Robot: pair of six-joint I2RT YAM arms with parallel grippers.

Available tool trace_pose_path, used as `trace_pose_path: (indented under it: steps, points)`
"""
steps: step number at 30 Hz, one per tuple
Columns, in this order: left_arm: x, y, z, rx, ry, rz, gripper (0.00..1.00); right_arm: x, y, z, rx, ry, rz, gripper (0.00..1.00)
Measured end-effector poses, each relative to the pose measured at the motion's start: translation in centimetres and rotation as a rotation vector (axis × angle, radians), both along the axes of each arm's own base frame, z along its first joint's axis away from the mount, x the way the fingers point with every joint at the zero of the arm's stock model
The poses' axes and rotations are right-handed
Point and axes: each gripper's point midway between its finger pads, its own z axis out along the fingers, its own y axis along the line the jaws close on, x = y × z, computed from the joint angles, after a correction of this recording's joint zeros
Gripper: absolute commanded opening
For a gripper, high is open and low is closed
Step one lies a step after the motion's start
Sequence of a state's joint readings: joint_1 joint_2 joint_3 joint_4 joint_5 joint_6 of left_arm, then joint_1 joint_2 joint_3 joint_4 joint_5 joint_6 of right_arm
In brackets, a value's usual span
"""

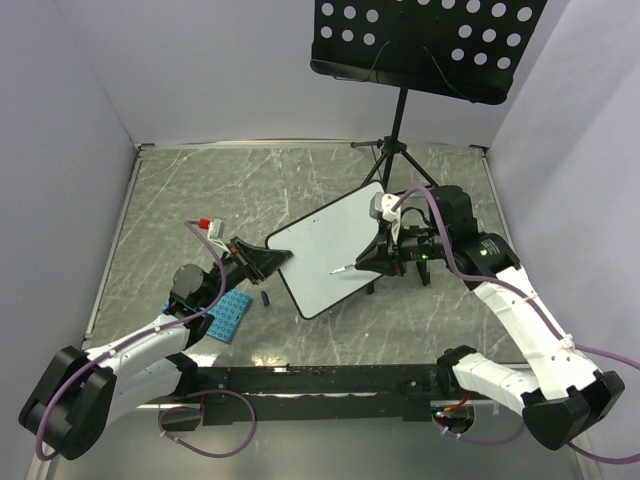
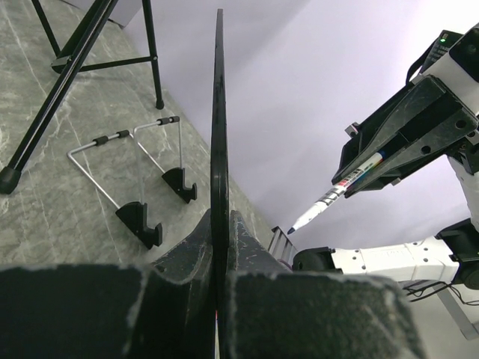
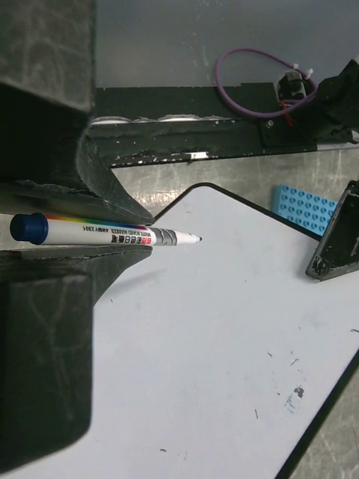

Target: Write a sentence on the whiteboard

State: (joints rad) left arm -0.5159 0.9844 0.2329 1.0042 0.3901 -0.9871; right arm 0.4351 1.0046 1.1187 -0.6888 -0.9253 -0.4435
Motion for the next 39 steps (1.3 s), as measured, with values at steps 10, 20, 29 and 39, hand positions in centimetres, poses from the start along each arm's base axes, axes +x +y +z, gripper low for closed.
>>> trace_pose_path:
  steps: [10, 20, 29, 39]
  points:
    - [0.0, 0.0, -0.1, 0.0, 0.005, -0.001, 0.01, 0.8, 1.0, -0.1, -0.04, -0.016, 0.001, 0.0]
    - [0.0, -0.2, -0.9, 0.016, 0.041, 0.003, 0.01, 0.9, 1.4, -0.5, -0.075, -0.052, -0.003, 0.0]
    - [-0.2, -0.5, -0.9, 0.013, 0.05, 0.0, 0.01, 0.4, 3.1, 0.2, -0.098, -0.102, 0.037, 0.0]
    - [-0.3, -0.9, -1.1, -0.002, 0.082, -0.009, 0.01, 1.7, 4.8, 1.6, -0.112, -0.196, 0.011, 0.0]
